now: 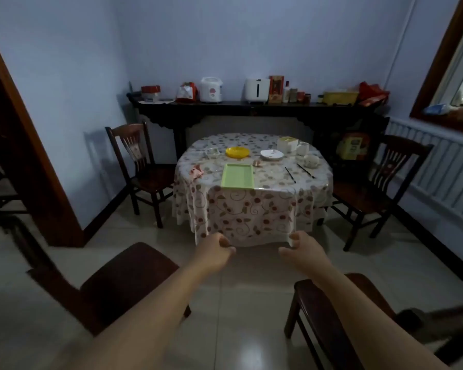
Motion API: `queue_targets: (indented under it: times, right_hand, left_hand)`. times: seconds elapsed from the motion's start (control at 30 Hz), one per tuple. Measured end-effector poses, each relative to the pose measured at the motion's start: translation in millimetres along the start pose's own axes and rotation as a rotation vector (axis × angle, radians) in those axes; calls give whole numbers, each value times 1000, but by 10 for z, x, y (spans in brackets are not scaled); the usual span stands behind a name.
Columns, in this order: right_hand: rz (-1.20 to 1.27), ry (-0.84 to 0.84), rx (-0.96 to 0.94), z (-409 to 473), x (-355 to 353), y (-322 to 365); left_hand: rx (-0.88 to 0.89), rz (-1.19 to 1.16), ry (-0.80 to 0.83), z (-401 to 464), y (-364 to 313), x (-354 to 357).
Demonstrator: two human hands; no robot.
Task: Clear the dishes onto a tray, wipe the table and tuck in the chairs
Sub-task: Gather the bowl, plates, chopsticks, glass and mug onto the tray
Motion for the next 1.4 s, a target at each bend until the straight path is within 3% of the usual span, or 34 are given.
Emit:
queue_targets:
  times: [0.43, 0.8, 1.2, 1.4]
  right_hand:
    - [-70, 60, 0, 2429, -73, 299]
    - [-83, 17, 83, 4379, -9, 570]
    - [-60, 84, 181, 6574, -285, 57]
    - [-86, 131, 243, 7365, -370, -167]
  left_hand:
    - [-82, -31, -68, 2169, -158, -490]
    - [-105, -43, 8, 4432, -223, -986]
    - [-224, 48, 72, 6583, -495, -735]
    - [-226, 95, 72, 7250, -666, -555]
Point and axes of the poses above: each hand's wrist, its own z-axis towards the middle knuckle, its own x-axis out of the palm, y = z × x, the point moved 3 cm from there along z, towards the middle knuckle, and after that the axes turned 5 degrees about y, right-handed, at the moved point
